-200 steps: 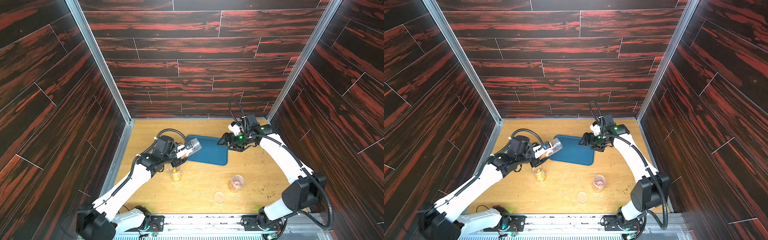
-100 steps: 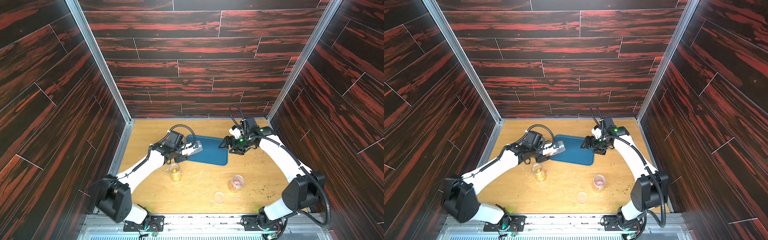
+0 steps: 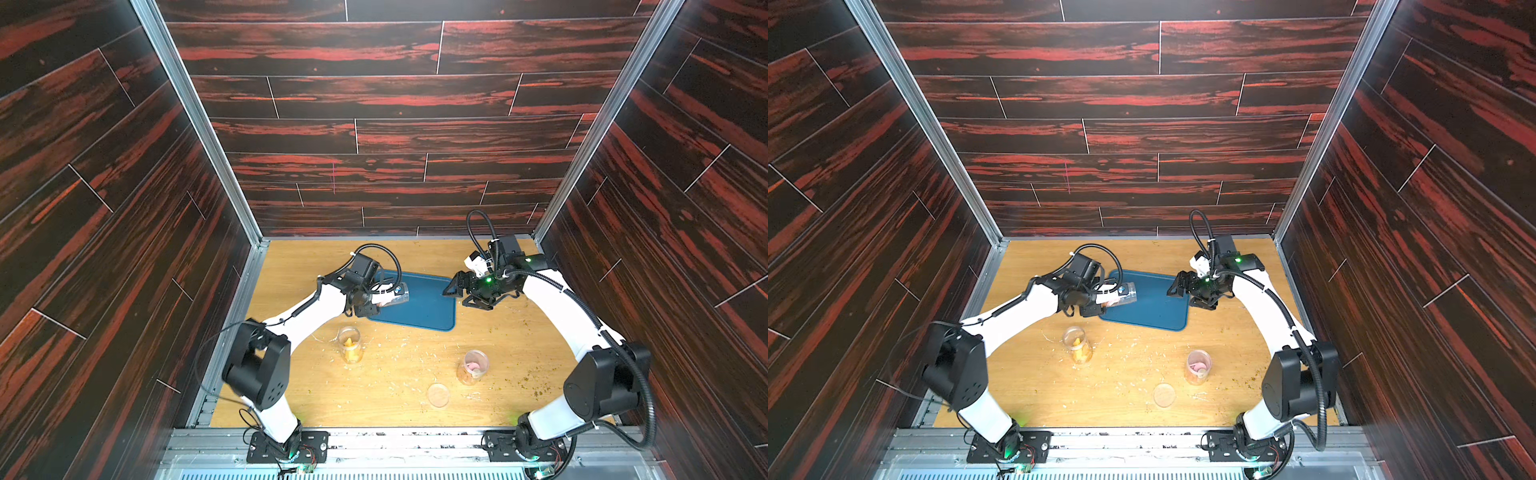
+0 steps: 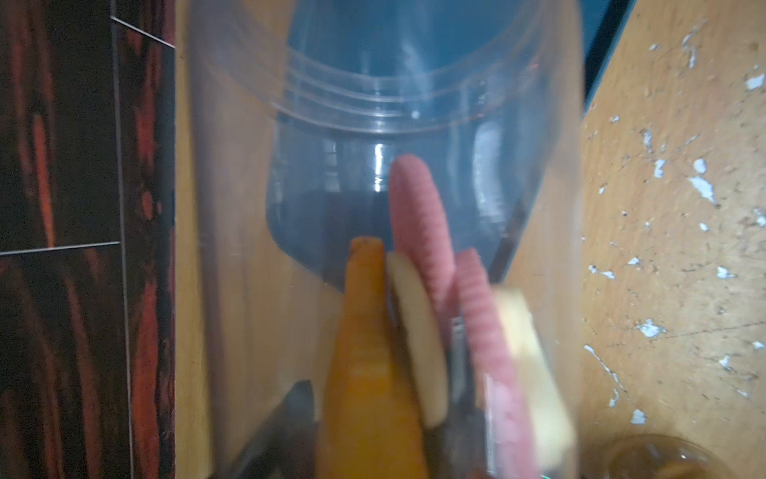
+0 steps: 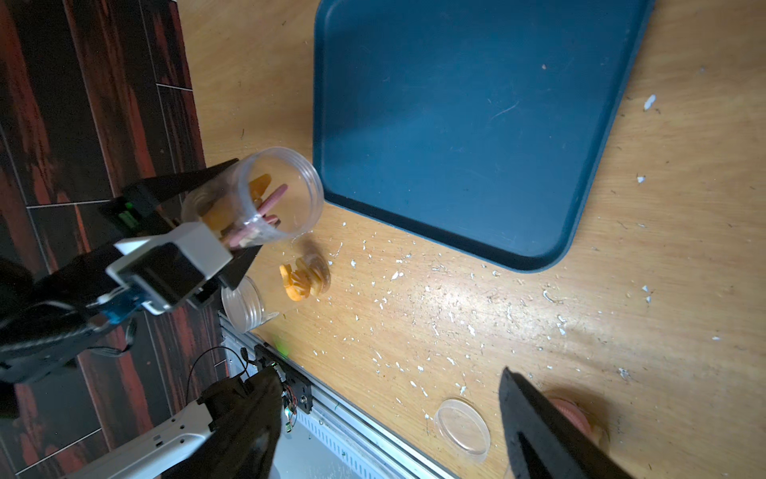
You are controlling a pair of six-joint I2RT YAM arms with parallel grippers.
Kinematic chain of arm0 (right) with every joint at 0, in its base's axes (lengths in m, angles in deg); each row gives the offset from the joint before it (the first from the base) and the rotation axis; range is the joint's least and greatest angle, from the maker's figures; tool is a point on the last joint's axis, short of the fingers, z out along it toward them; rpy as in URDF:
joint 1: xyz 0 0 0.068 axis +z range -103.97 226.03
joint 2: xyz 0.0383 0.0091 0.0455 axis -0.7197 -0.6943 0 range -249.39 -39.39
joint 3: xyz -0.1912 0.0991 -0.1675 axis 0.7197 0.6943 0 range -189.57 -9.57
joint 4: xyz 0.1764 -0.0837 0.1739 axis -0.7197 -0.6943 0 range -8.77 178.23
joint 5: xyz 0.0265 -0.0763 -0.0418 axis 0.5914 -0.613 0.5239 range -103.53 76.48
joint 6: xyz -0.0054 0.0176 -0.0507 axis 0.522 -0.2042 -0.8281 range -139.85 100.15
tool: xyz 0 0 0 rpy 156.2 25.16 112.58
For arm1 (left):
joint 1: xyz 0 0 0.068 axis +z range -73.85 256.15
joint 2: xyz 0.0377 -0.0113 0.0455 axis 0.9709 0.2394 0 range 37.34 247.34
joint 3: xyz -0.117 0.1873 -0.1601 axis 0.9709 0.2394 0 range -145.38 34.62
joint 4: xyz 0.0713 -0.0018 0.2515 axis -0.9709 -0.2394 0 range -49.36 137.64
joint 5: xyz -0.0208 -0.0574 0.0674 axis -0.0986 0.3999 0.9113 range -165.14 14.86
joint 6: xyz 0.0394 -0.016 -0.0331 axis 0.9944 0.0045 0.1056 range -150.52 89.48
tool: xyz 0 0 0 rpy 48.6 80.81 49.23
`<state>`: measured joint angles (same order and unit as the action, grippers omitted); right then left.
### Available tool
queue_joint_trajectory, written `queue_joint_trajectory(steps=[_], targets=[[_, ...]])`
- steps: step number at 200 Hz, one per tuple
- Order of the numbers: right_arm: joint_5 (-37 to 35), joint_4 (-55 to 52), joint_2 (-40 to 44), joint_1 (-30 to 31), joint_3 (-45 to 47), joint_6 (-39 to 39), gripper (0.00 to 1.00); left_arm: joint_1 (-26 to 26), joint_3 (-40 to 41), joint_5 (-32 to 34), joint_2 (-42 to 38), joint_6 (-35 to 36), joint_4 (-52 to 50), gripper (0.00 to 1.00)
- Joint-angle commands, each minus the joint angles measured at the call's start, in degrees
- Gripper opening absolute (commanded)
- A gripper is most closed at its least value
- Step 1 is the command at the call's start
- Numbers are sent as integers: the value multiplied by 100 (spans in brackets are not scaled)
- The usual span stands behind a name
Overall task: Pour the cookies out of the jar
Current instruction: Pour the cookies in the jar onto the tray.
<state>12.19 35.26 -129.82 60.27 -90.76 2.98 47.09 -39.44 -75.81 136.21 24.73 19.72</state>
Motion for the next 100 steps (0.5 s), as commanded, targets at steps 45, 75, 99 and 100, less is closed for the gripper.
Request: queue_joint_trajectory(steps=[45, 75, 99, 100], targets=[[446, 289, -505, -46, 207, 44, 86, -73, -454, 420, 552, 363, -248, 0], [505, 370, -606, -51, 272, 79, 86, -121, -733, 880, 855, 500, -688, 0], [584, 483, -641, -51, 377, 138, 86, -153, -799, 1174, 928, 507, -593, 0], [590, 481, -642, -46, 376, 139, 86, -153, -801, 1183, 930, 511, -592, 0]])
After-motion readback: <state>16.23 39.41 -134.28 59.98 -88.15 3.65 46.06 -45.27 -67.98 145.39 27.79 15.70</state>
